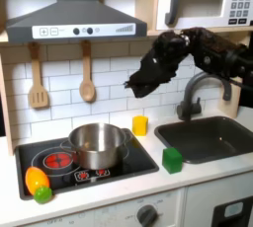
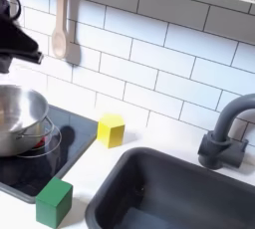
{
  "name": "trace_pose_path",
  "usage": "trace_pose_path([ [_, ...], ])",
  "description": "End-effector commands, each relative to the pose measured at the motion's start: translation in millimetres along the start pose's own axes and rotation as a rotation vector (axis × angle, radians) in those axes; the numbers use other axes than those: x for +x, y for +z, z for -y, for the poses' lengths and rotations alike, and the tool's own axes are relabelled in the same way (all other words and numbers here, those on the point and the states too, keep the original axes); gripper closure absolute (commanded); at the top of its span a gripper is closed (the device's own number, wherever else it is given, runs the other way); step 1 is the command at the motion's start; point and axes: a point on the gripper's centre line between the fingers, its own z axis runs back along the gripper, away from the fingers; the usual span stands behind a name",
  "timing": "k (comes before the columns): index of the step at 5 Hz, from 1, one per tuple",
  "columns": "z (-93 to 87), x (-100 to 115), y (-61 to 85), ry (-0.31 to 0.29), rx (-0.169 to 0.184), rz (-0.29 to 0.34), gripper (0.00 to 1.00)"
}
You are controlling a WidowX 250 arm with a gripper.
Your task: Push button
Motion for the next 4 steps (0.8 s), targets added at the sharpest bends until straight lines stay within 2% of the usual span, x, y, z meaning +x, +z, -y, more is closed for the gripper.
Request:
trace_pose_path([
  [1, -7.0, 28.4, -8.0, 0.007, 0.004, 0.064, 1.00],
  [4, -27.2, 63.2, -9.3, 0.032, 0.033, 0.163, 1.00],
])
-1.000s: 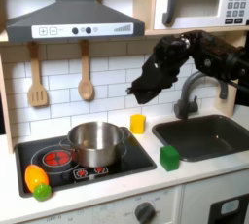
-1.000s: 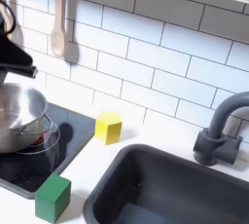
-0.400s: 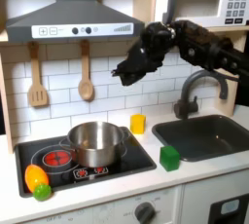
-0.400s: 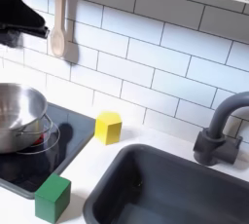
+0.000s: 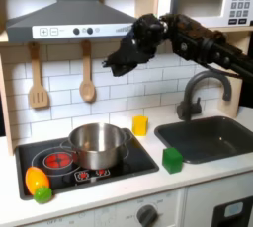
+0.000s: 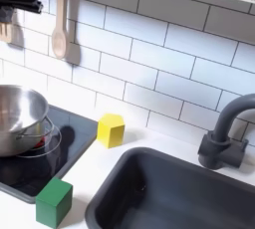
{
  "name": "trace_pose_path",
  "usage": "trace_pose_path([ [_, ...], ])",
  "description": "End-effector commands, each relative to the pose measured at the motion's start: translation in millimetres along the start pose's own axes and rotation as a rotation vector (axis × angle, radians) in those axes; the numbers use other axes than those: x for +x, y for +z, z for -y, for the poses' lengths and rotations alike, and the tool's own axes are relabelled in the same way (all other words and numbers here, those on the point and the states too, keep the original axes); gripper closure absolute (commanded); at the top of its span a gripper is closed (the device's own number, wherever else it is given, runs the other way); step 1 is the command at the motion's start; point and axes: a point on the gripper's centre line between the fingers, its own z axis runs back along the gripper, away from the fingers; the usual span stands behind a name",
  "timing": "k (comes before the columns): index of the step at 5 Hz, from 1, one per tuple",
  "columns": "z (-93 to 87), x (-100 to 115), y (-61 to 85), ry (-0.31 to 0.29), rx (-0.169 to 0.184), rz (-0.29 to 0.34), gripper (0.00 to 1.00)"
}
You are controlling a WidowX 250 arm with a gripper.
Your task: Push button
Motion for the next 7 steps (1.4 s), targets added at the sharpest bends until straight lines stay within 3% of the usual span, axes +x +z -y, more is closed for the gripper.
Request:
trace_pose_path([
  [1, -5.7, 26.8, 1.3, 0.002, 0.000, 0.084, 1.00],
  [3, -12.9, 42.8, -2.4, 0.017, 0.009, 0.125, 1.00],
  [7, -13.9, 74.0, -9.0, 0.045, -0.007, 0.191, 1.00],
])
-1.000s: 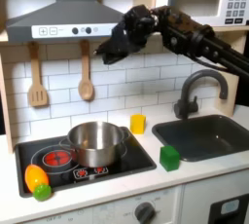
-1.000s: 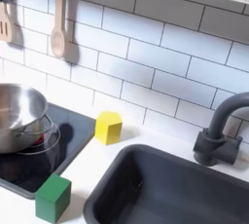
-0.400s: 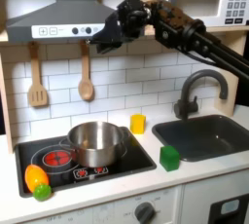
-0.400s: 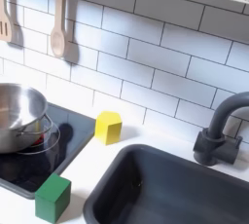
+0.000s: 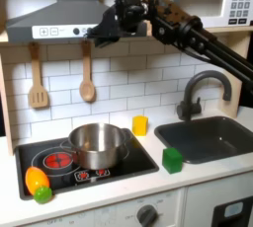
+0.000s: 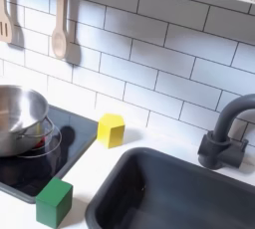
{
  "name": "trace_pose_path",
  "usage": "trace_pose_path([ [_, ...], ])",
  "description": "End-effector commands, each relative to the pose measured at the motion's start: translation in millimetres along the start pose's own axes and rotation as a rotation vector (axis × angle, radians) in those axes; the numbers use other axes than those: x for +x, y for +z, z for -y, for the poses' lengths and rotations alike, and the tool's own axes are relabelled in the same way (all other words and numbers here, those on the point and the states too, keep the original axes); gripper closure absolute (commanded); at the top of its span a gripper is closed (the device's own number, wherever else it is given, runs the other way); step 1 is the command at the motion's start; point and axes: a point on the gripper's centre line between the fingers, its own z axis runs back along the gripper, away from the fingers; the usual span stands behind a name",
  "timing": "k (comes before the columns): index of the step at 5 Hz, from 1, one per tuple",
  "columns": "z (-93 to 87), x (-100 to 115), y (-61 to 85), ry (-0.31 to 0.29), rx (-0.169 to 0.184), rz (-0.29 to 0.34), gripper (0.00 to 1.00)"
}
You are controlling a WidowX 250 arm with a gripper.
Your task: Push button
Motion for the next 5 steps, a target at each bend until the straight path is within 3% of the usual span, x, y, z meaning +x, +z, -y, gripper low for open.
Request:
trace_pose_path([
  [1, -9.1, 15.3, -4.4, 0.004, 0.014, 0.031, 1.00],
  [3, -1.7, 17.1, -9.5, -0.007, -0.004, 0.039, 1.00],
  [5, -5.5, 20.6, -14.5, 0.000, 0.014, 0.057, 1.00],
])
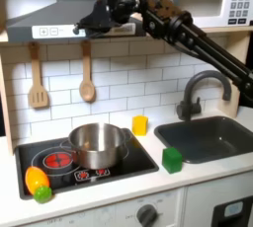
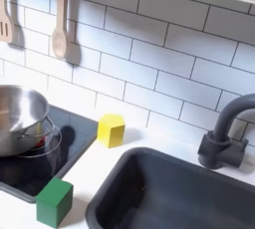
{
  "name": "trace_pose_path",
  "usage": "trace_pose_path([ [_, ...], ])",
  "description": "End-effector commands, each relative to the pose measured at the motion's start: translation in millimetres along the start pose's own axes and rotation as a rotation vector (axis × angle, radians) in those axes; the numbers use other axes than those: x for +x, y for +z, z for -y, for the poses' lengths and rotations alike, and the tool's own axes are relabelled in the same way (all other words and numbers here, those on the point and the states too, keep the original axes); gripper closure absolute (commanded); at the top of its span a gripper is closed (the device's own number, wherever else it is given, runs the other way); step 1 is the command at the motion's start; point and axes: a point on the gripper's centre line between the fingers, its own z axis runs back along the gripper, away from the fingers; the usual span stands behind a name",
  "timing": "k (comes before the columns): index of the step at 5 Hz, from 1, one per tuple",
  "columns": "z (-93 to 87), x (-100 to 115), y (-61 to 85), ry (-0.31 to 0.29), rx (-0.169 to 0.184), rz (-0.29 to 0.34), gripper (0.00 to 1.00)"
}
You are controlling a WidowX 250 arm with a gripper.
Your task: Push button
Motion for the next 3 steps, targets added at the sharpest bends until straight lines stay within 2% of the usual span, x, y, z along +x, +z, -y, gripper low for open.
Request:
trace_pose_path([
  [1, 1.5, -3.7, -9.0, -0.015, 0.010, -0.010, 1.00],
  [2, -1.2, -5.9, -4.2, -0.013, 0.006, -0.006, 1.00],
  [3, -2.8, -11.4, 18.3, -0.002, 0.042, 0.036, 1.00],
])
